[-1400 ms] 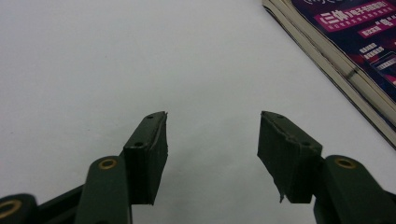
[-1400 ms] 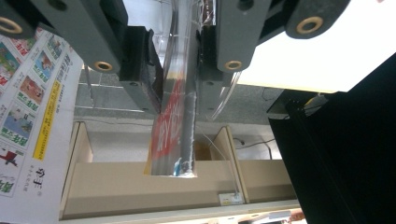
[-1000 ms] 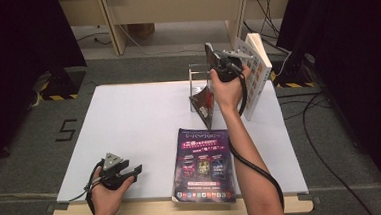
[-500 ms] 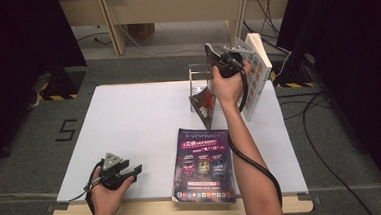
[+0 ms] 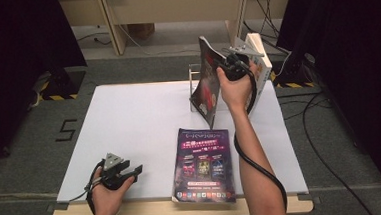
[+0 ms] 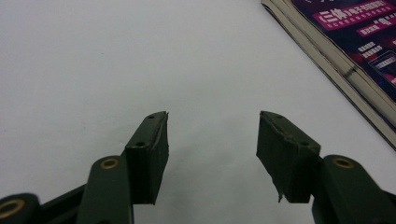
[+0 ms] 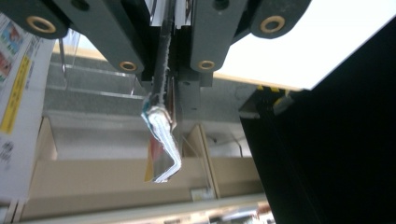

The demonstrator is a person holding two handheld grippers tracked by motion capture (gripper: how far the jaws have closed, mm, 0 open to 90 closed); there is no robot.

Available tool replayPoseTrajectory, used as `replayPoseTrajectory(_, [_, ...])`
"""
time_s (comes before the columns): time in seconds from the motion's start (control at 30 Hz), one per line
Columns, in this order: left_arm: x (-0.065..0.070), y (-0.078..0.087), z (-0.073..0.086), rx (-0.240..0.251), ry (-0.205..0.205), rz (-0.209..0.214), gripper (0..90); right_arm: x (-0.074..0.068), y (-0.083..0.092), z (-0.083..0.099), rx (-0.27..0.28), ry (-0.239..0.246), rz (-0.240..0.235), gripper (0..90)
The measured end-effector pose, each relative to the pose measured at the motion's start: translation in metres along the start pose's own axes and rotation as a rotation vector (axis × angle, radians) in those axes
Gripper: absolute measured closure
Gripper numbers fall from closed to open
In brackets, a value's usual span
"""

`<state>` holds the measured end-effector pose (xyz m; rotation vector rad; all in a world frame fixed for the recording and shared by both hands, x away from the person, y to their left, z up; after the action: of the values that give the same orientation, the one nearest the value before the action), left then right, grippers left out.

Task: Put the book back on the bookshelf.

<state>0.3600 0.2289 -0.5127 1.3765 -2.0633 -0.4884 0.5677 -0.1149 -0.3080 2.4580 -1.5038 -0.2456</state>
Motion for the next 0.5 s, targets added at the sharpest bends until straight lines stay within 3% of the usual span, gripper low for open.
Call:
replayPoseTrajectory(0.23, [0.0, 0.0, 0.0, 0.0, 0.001, -0.002, 42.9, -0.006, 0.008, -0.01, 0.078, 0.038, 0.012, 87.0])
replayPoseTrajectory(0.5, [-0.002, 0.001, -0.001, 0.002, 0.002, 0.001, 42.9, -0.009, 0.0, -0.016, 0.129, 0.07, 0.06, 87.0])
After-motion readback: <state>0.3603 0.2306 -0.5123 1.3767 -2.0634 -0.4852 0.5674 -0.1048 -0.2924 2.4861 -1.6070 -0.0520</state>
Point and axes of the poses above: each handheld gripper's, and its own axes: y roughly backward along the jaws, z roughly out of its underside, x roughly to its right, the point moved 4 cm from there along -y, roughly forward along the jaws, and after that the axes turned 11 degrees about y, right-handed, at the moved point
